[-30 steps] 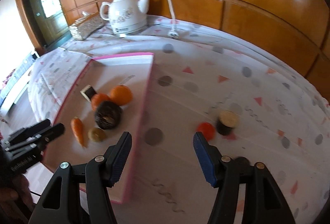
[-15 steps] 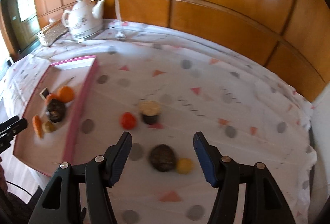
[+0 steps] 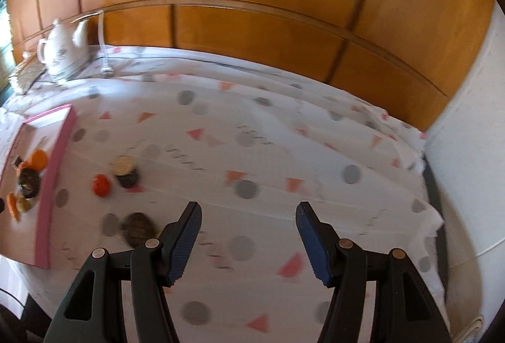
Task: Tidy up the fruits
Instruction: 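Move both tools back toward the remaining fruit pile, then grasp the eggplant slice by its cut face with the left tool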
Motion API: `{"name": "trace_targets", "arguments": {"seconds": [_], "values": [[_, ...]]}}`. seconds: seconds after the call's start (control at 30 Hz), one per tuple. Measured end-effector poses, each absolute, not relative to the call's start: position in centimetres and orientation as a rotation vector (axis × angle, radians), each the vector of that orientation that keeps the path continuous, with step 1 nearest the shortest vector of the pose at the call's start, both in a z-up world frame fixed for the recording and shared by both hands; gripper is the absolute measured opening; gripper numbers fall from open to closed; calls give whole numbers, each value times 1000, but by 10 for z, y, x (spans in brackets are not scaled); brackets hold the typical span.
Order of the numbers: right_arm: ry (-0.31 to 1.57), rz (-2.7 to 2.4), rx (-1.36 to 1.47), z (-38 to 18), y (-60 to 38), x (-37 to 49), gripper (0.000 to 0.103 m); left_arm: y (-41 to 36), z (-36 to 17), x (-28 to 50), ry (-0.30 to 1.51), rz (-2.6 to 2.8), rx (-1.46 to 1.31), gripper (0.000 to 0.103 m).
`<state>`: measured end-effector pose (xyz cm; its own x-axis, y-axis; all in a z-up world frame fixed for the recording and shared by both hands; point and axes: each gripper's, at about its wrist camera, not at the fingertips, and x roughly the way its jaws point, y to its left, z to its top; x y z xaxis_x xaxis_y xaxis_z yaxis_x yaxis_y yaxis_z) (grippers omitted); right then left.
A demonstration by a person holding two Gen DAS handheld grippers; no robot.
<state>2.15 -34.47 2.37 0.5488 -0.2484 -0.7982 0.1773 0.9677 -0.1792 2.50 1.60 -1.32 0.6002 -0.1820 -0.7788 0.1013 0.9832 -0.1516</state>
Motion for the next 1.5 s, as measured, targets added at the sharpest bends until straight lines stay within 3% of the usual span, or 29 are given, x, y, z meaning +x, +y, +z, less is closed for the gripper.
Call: {"name": "trace_targets", "arguments": {"seconds": [0.4, 0.63, 1.4, 1.43, 1.5], "values": [[963, -589, -49, 24, -458, 8, 63, -30, -5, 35, 912, -257, -8, 60], [944, -665, 207, 13, -511, -9, 63, -76, -5, 46, 915, -344, 72, 60], [966, -663, 318, 4, -523, -12, 63, -204, -54, 127, 1040, -504, 229, 60], [967, -662, 318, 4, -523, -12, 63, -207, -57, 132, 1051, -501, 232, 59], [970, -659, 318, 3, -523, -11, 63, -213, -63, 137, 1070, -515, 231, 47]]}}
